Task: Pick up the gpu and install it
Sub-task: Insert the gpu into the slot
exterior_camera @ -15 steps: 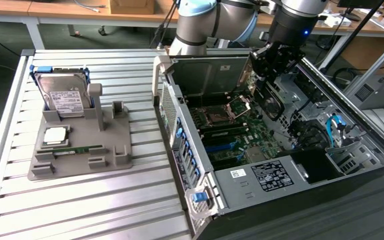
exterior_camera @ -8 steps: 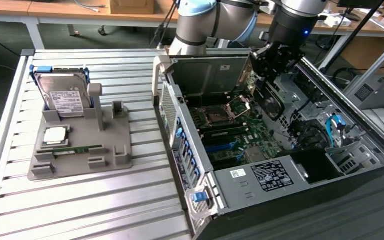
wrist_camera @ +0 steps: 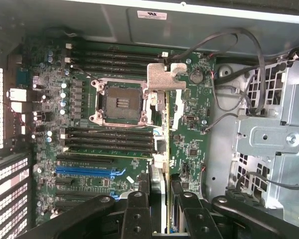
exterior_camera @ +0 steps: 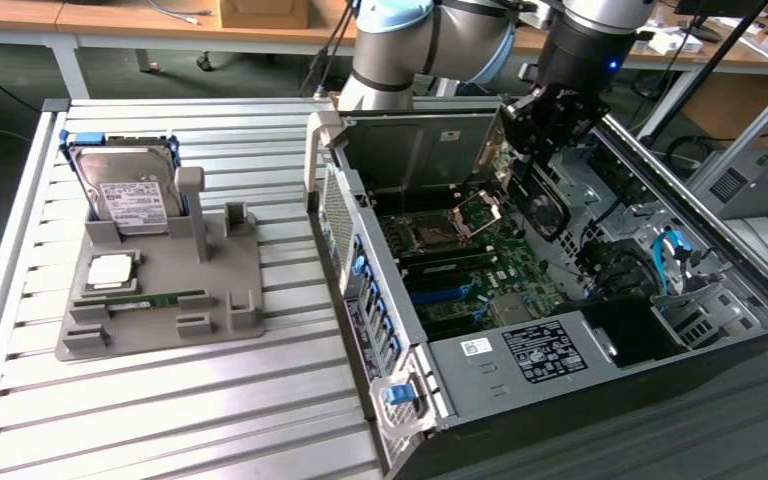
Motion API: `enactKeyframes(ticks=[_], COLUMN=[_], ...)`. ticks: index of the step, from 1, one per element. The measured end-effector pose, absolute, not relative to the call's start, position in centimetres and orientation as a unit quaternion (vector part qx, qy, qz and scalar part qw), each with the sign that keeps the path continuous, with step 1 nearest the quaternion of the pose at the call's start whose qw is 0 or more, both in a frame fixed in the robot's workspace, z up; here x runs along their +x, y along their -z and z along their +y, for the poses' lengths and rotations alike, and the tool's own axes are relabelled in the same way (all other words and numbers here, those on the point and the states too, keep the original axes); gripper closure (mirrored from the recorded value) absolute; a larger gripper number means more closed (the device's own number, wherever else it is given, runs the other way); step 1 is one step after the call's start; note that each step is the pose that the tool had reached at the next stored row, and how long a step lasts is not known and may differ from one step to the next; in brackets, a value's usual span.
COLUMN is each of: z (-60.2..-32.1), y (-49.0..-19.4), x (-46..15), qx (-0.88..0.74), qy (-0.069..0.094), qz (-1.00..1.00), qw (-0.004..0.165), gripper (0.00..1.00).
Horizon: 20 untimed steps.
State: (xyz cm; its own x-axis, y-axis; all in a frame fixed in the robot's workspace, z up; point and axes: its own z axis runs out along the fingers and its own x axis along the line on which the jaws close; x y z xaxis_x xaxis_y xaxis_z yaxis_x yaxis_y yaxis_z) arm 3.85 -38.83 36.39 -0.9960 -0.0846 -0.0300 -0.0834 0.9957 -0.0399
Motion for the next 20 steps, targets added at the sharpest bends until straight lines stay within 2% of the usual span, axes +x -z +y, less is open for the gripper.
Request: enactKeyframes(ticks=[20], z=[-38.83], y=[-36.39], x=[3.85], qx=[-0.070], qy=[0.019], qz=[0.997], qw=[0.016], gripper=[0.73])
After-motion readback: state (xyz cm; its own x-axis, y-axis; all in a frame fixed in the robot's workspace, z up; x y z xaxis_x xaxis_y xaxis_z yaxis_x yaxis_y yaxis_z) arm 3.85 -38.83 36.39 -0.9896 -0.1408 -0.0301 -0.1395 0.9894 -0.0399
